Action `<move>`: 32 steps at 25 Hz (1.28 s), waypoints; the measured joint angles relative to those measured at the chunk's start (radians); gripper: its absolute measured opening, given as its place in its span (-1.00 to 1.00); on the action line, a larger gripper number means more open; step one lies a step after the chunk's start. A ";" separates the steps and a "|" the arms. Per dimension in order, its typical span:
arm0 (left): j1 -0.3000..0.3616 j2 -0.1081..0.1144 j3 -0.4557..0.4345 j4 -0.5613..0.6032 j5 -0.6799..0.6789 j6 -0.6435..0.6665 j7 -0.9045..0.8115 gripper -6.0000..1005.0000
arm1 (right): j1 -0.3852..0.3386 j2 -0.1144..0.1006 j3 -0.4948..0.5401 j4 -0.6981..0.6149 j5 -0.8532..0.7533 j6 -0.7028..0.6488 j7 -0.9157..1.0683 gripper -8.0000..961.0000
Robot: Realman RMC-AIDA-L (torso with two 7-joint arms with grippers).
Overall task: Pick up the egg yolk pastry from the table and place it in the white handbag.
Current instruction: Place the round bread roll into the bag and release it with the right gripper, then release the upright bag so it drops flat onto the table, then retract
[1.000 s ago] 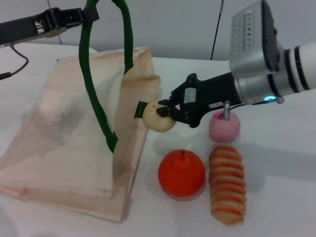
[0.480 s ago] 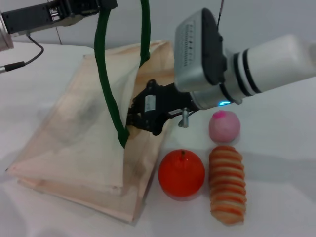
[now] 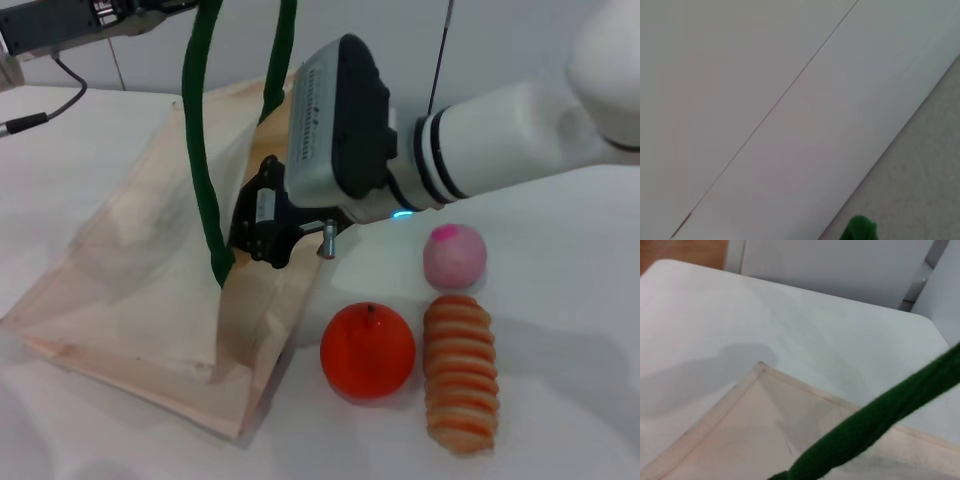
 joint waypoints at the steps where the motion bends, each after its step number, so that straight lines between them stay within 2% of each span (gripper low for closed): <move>1: 0.000 0.002 0.000 0.000 0.000 0.000 0.000 -0.54 | 0.002 0.000 -0.012 -0.002 0.008 0.012 -0.001 -0.67; 8: 0.017 0.007 -0.002 0.000 -0.015 0.000 0.001 -0.54 | -0.005 -0.002 -0.031 -0.028 0.046 0.047 0.000 -0.52; 11: 0.036 0.009 -0.002 0.000 -0.033 -0.003 0.004 -0.53 | -0.014 -0.006 -0.029 -0.045 0.054 0.049 0.006 -0.40; 16: 0.067 0.010 -0.003 -0.006 -0.060 -0.013 0.008 -0.53 | -0.042 -0.018 0.022 -0.049 0.047 0.053 0.025 -0.20; 19: 0.082 0.010 -0.004 -0.008 -0.083 -0.025 0.009 -0.52 | -0.090 -0.028 0.126 -0.052 0.013 0.067 0.025 -0.08; 26: 0.103 0.004 -0.002 0.000 -0.115 -0.095 0.022 -0.52 | -0.273 -0.026 0.444 -0.151 -0.117 0.081 0.018 0.51; 30: 0.109 -0.005 -0.005 0.015 -0.125 -0.136 0.051 -0.51 | -0.381 -0.022 0.553 -0.241 -0.115 0.081 -0.010 0.86; 31: 0.111 -0.005 -0.004 0.025 -0.128 -0.151 0.058 -0.51 | -0.401 -0.020 0.572 -0.254 -0.109 0.081 -0.018 0.86; 32: 0.112 -0.006 -0.003 0.033 -0.130 -0.162 0.065 -0.43 | -0.420 -0.018 0.588 -0.262 -0.103 0.081 -0.025 0.86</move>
